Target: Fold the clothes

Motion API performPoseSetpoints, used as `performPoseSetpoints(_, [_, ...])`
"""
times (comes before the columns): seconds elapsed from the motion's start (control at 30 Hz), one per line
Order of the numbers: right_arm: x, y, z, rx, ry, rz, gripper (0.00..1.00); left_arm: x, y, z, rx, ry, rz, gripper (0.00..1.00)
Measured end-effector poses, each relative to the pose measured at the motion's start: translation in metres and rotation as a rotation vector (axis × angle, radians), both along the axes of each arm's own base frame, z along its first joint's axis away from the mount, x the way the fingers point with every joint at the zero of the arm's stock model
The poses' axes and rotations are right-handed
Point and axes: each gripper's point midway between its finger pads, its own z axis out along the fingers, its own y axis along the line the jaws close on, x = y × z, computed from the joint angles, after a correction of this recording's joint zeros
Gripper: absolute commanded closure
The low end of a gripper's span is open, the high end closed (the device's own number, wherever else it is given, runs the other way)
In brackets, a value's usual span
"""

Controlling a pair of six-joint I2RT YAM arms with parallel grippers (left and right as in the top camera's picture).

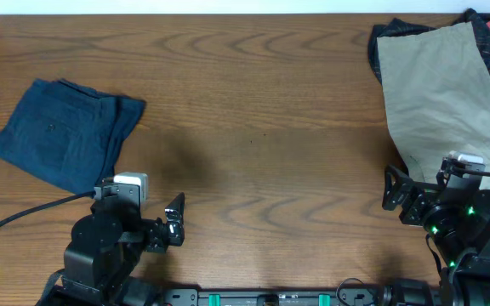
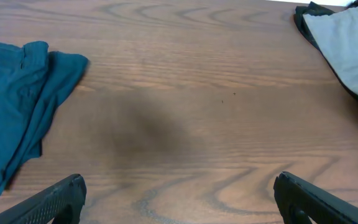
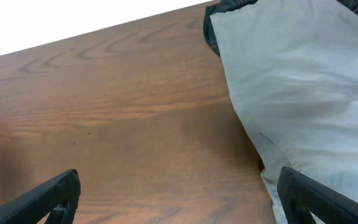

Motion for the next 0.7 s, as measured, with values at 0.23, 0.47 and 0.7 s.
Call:
performPoseSetpoints(0.23, [0.0,0.0,-0.001,0.0,0.002,0.0,0.01,0.0,0.0,0.0,0.001,0.0,0.001,0.02])
performPoseSetpoints(0.47, [-0.006,-0.003,-0.007,-0.009,0.02,-0.017,0.01,0.0,0.0,0.0,0.001,0.0,0.001,0.02])
performPoseSetpoints(0.7, [-0.006,0.013,0.0,-0.084,-0.169,0.076,0.01,0.0,0.0,-0.001,0.002,0.002,0.002,0.02])
